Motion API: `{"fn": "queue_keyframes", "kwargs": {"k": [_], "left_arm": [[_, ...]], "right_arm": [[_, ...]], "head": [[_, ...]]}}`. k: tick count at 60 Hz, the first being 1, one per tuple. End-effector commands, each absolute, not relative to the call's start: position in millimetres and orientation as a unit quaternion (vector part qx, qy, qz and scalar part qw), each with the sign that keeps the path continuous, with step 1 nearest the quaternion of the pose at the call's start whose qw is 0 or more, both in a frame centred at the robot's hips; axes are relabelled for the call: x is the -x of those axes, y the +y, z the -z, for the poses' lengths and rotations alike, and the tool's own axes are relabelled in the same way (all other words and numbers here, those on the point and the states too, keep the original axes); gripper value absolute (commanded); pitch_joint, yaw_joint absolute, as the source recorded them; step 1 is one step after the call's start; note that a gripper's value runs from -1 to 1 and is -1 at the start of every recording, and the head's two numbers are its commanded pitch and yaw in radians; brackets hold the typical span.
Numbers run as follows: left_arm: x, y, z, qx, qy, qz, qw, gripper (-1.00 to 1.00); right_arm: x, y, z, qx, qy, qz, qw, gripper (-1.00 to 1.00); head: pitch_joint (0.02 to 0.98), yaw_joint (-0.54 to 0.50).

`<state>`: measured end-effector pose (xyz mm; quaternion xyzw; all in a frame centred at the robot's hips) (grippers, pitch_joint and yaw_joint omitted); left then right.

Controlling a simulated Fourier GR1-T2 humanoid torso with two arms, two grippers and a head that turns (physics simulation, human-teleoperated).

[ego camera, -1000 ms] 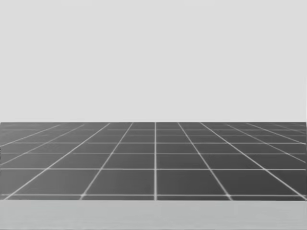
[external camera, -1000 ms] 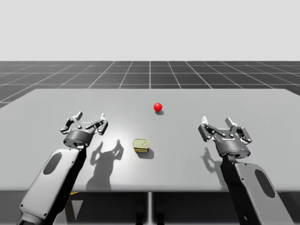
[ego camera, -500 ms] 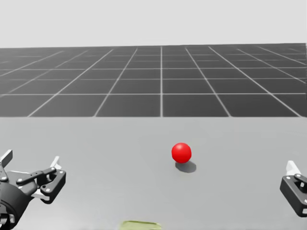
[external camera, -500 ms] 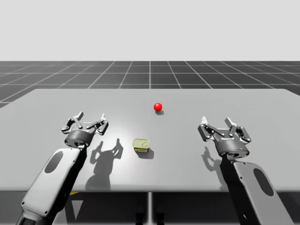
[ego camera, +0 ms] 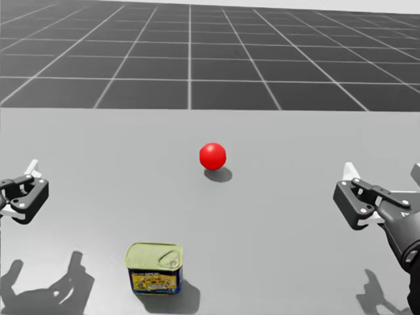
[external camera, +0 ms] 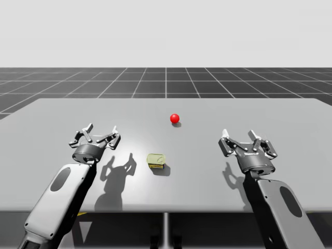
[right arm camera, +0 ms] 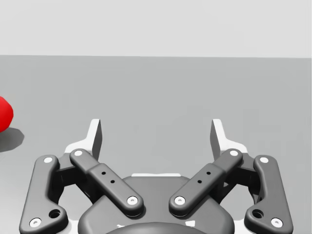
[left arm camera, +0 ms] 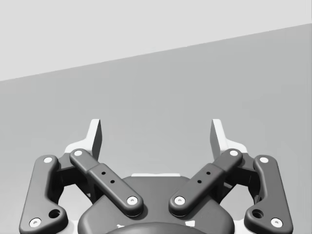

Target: Watch the red light. When it turns green, pick up the object.

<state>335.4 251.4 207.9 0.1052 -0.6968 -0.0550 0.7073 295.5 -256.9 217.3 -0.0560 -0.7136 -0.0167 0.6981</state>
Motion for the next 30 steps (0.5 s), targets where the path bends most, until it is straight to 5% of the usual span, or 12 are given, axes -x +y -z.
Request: {"fn": "queue_keyframes", "kwargs": {"k": [1,30], "left_arm": [[-335.4,251.0,-207.8,-0.105,-0.697,0.055,0.707,-1.0],[-335.0,251.3,-208.6,-0.102,-0.697,0.053,0.707,-1.0]], "right_arm": [[-295.2,-256.2,-217.4,0.056,-0.714,0.015,0.698,-1.0],[-294.9,-255.7,-217.6,0.056,-0.714,0.014,0.698,-1.0]], "head": [[0.589,-0.07],[0.575,-0.07]]}}
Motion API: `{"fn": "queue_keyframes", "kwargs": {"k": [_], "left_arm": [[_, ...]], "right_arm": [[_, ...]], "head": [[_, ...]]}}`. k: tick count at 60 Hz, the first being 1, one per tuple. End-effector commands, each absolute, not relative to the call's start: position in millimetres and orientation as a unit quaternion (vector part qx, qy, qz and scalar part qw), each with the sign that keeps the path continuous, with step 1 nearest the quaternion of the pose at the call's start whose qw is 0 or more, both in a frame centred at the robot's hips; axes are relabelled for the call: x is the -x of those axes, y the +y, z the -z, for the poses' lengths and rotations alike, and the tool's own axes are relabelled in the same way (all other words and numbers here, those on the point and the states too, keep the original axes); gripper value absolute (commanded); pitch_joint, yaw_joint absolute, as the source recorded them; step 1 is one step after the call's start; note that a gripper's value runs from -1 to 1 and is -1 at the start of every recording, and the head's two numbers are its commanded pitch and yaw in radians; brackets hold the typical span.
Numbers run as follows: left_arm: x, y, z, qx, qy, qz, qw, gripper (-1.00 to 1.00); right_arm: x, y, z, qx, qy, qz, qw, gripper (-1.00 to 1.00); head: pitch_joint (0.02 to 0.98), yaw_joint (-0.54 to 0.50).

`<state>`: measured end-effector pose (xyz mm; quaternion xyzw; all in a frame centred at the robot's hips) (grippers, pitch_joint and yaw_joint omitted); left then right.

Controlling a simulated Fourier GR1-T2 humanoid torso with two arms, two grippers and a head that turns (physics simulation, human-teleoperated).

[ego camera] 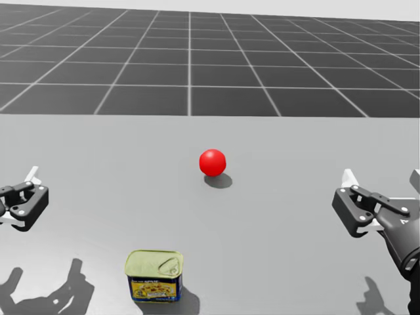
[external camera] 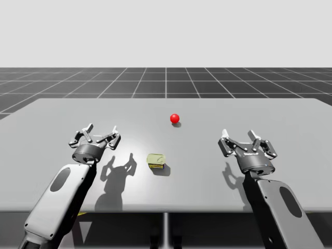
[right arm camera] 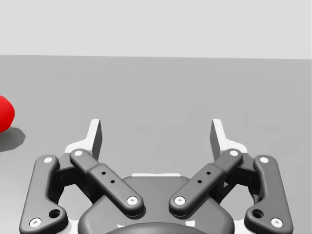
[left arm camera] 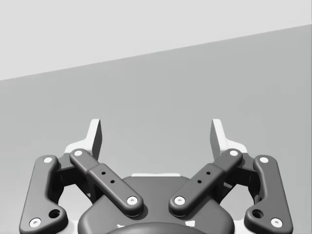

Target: Watch the red light. When it turns green, pick up the object.

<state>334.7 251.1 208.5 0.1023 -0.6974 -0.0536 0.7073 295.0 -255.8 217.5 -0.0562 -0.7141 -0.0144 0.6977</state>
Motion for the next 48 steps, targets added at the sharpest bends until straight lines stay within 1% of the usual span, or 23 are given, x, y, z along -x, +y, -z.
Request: {"fn": "queue_keyframes", "kwargs": {"k": [1,48], "left_arm": [[-335.0,251.3,-208.6,-0.102,-0.697,0.053,0.707,-1.0],[-334.4,252.1,-208.9,-0.098,-0.698,0.05,0.707,-1.0]], "right_arm": [[-294.9,-255.7,-217.6,0.056,-0.714,0.014,0.698,-1.0],[-294.5,-256.2,-218.1,0.057,-0.716,0.015,0.696,-1.0]], "head": [[0.575,-0.07],[0.575,-0.07]]}}
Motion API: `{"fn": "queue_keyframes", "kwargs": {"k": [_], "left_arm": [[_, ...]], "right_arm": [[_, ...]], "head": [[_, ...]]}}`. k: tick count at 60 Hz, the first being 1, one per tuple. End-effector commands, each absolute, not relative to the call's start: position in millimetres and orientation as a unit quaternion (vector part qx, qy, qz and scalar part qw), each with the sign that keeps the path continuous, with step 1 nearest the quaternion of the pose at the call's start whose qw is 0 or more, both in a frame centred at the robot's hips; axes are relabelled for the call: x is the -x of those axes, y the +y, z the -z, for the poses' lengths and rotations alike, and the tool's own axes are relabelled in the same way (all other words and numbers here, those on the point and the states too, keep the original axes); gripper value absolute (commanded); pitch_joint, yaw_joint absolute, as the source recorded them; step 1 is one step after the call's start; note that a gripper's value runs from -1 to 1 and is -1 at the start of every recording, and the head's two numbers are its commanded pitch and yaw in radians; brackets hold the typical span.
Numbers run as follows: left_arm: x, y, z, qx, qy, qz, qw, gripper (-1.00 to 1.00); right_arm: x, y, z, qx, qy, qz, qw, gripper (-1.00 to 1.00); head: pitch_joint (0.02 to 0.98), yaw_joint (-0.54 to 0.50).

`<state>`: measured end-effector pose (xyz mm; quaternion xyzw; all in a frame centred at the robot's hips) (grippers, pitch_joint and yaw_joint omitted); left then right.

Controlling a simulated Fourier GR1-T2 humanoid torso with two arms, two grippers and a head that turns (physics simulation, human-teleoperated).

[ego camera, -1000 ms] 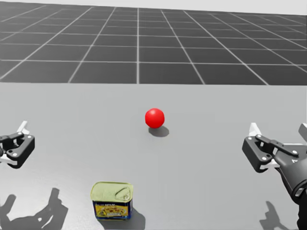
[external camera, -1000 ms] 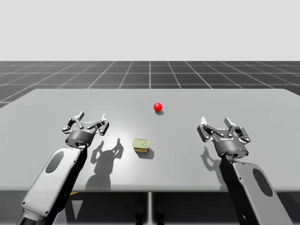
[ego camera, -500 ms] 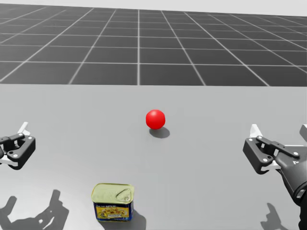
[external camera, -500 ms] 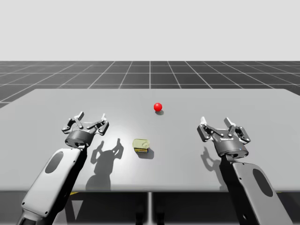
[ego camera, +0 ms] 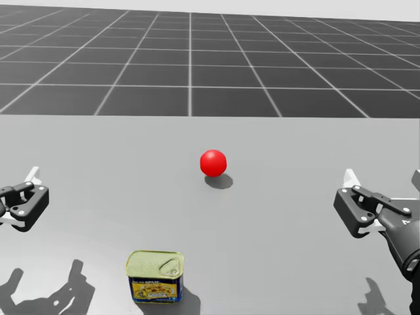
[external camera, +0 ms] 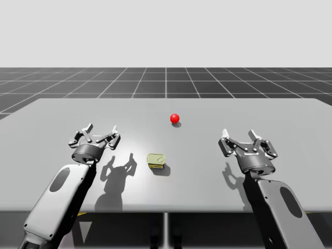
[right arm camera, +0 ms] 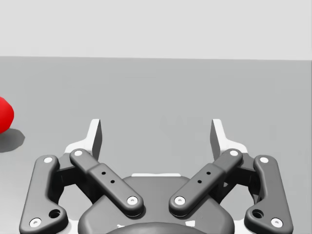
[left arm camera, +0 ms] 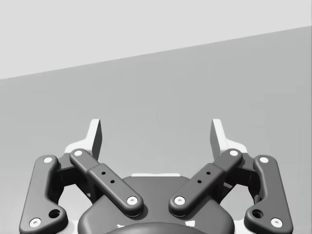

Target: Watch the red light. When it turns green, pick up the object.

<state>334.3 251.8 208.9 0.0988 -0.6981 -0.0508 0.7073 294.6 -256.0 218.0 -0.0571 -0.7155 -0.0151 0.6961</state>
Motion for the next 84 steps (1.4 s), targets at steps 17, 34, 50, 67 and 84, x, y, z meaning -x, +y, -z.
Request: {"fn": "queue_keyframes", "kwargs": {"k": [17,34,50,67,84], "left_arm": [[-334.9,251.3,-209.0,-0.098,-0.698,0.051,0.707,-1.0],[-334.6,251.8,-209.1,-0.098,-0.698,0.05,0.707,-1.0],[-334.3,252.1,-209.1,-0.098,-0.698,0.05,0.707,-1.0],[-334.6,252.4,-209.3,-0.098,-0.698,0.05,0.708,-1.0],[-334.7,252.1,-209.3,-0.096,-0.698,0.05,0.708,-1.0]], "right_arm": [[-294.7,-256.6,-218.1,0.059,-0.716,0.015,0.696,-1.0],[-294.6,-256.7,-217.8,0.06,-0.716,0.014,0.695,-1.0],[-294.3,-256.2,-217.5,0.064,-0.717,0.012,0.694,-1.0],[-294.4,-255.9,-217.5,0.068,-0.719,0.009,0.692,-1.0],[-294.1,-255.3,-217.9,0.068,-0.72,0.009,0.691,-1.0]], "head": [[0.577,-0.07],[0.579,-0.07],[0.58,-0.07],[0.581,-0.07],[0.581,-0.07]]}}
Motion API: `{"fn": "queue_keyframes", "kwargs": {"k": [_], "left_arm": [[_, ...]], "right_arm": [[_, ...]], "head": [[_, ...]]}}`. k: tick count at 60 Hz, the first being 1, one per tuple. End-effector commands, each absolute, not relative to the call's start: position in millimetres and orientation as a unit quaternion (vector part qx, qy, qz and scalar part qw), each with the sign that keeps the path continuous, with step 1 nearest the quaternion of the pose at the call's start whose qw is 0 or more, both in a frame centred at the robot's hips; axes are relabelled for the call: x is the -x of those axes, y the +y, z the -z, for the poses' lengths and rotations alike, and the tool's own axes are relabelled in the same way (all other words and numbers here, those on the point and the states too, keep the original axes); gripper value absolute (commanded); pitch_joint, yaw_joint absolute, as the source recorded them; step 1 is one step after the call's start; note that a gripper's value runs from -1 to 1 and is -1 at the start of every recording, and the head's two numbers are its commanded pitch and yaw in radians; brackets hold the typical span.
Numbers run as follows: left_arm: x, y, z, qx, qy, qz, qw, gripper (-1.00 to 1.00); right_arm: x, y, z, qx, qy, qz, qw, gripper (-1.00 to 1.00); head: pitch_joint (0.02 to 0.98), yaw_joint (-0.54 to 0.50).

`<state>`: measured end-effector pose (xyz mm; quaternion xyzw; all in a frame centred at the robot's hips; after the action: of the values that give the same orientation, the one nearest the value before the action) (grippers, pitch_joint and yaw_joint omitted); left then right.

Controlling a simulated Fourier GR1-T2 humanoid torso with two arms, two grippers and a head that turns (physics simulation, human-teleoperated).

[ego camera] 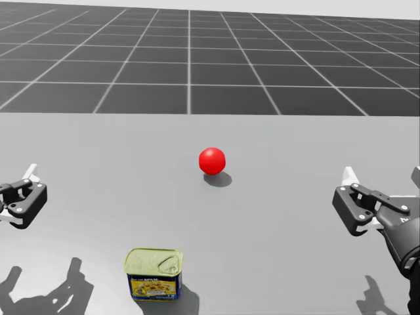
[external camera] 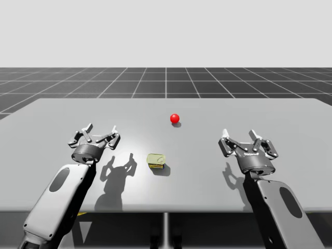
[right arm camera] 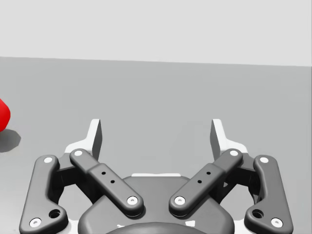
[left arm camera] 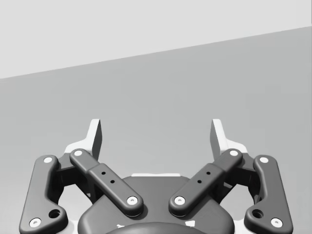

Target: Watch the red light. When it turns green, pick up the object.

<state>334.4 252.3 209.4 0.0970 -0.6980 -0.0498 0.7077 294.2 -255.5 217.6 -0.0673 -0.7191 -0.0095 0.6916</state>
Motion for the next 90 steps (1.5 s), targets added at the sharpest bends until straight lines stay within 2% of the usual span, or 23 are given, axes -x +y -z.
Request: {"fn": "queue_keyframes", "kwargs": {"k": [1,54,62,74,90], "left_arm": [[-334.7,252.1,-209.3,-0.096,-0.698,0.05,0.708,-1.0],[-334.8,252.4,-209.2,-0.096,-0.698,0.051,0.708,-1.0],[-334.6,252.2,-209.3,-0.096,-0.697,0.051,0.708,-1.0],[-334.9,251.7,-209.0,-0.096,-0.697,0.052,0.709,-1.0],[-335.1,249.2,-208.3,-0.093,-0.696,0.061,0.709,-1.0]], "right_arm": [[-294.1,-255.3,-217.9,0.068,-0.72,0.01,0.691,-1.0],[-293.6,-255.4,-218.2,0.069,-0.72,0.009,0.69,-1.0],[-293.6,-255.4,-218.2,0.069,-0.72,0.009,0.69,-1.0],[-294.0,-254.9,-217.5,0.068,-0.719,0.007,0.692,-1.0],[-293.5,-252.0,-216.9,0.074,-0.718,0.0,0.692,-1.0]], "head": [[0.581,-0.07],[0.591,-0.07],[0.635,-0.05],[0.763,0.0],[0.862,0.06]]}}
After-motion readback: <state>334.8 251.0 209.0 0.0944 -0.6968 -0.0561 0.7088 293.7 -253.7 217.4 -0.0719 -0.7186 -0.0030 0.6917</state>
